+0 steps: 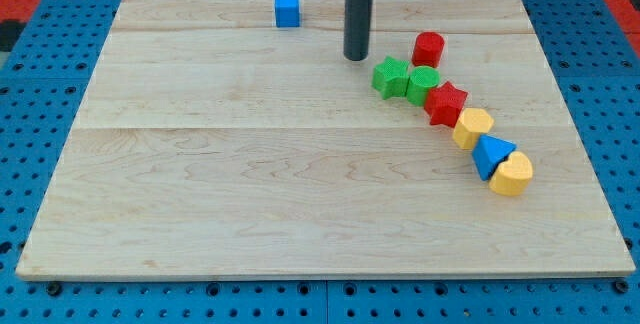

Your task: Reposition the blue triangle below the blue cube

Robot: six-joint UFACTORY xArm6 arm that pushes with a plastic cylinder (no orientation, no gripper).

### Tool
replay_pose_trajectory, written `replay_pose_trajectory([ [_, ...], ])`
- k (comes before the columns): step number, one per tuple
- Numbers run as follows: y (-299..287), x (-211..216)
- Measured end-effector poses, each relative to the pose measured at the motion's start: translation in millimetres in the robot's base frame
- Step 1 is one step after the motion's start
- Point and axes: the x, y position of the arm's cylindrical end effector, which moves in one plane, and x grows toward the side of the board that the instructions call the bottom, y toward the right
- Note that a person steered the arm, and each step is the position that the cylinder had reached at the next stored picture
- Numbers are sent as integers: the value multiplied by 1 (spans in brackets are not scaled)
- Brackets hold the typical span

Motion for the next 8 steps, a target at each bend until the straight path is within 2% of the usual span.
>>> replay_pose_trajectory([
  [6,21,0],
  [8,83,41],
])
